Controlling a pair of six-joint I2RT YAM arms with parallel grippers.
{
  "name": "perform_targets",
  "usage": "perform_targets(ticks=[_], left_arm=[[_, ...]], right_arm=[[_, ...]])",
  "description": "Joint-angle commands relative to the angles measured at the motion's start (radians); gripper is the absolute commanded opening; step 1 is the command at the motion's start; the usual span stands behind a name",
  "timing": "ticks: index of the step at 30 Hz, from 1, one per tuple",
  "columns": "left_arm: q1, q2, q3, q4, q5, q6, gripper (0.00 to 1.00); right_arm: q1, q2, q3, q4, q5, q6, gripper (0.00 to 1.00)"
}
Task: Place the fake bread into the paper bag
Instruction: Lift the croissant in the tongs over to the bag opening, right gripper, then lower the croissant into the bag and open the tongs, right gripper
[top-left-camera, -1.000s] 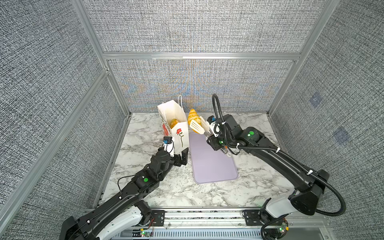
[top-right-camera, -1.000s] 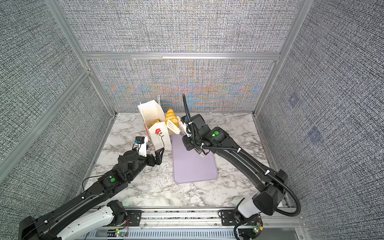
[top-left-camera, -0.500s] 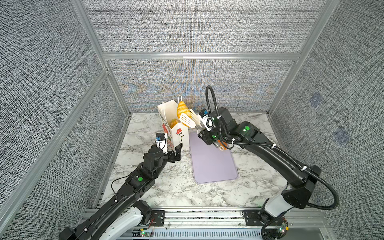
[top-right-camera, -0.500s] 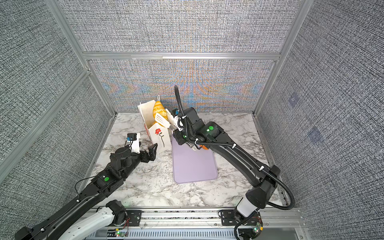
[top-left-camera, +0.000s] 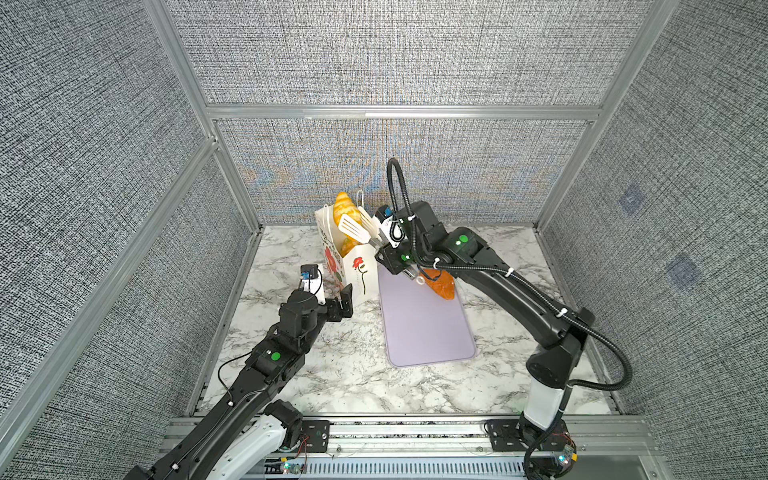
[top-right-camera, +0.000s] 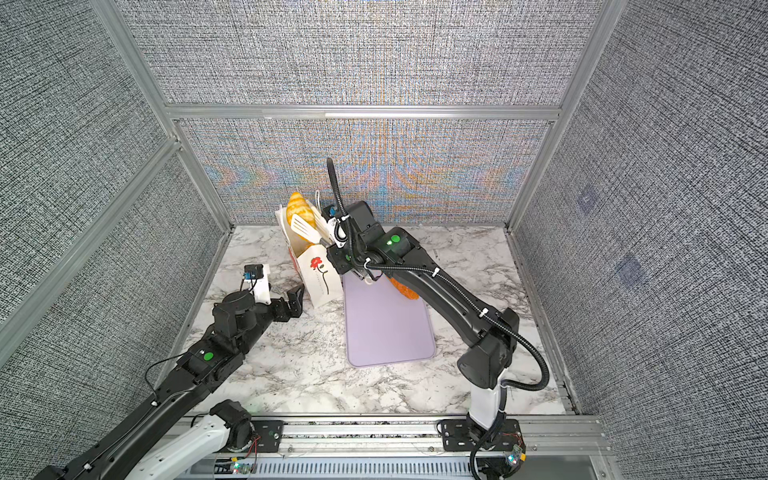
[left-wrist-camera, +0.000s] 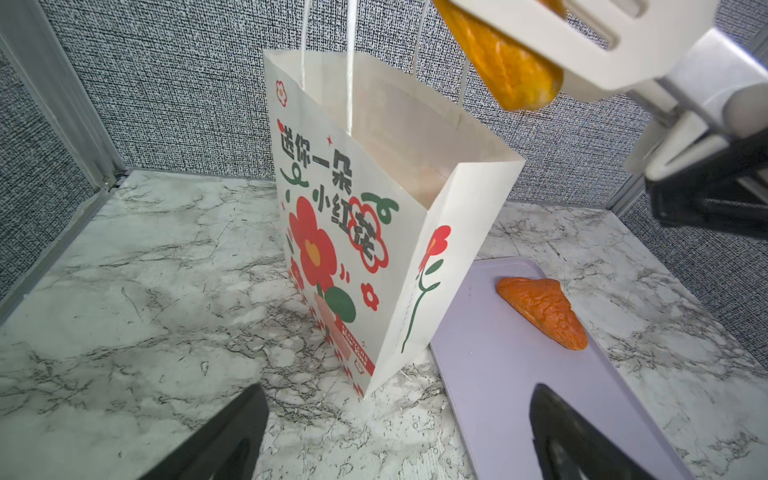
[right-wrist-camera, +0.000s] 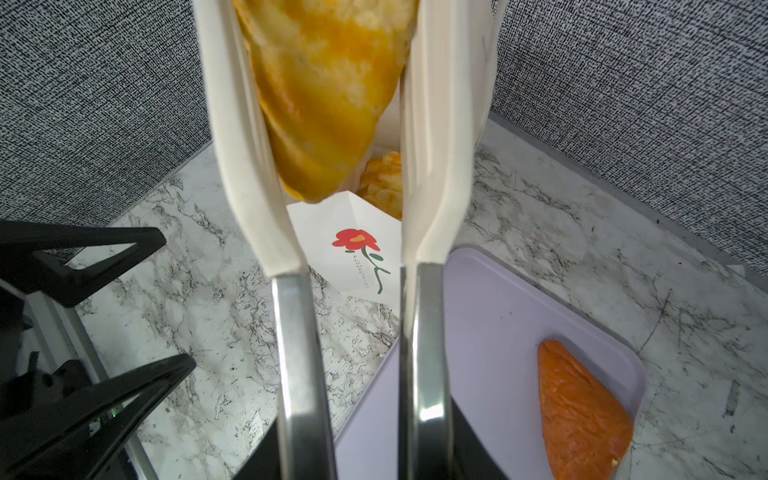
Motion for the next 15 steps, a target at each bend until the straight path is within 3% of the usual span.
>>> perform_targets(ticks=[1, 11, 15], left_arm=[[0.011, -0.001, -0.005, 0.004, 0.02, 0.003, 1.0], [0.044, -0.018, -0.035, 0.009, 0.029, 0.002, 1.0], [0.045, -0.002, -0.038, 0.0, 0.04, 0.005, 0.99]], right_arm=[[-0.011, 0.036, 0.051, -0.009, 0.008, -0.006, 0.39], [-0.023, 0.117, 0.121, -0.028, 0.008, -0.006, 0.4], [-0.026, 0.134, 0.135, -0.042, 0.012, -0.006, 0.5]])
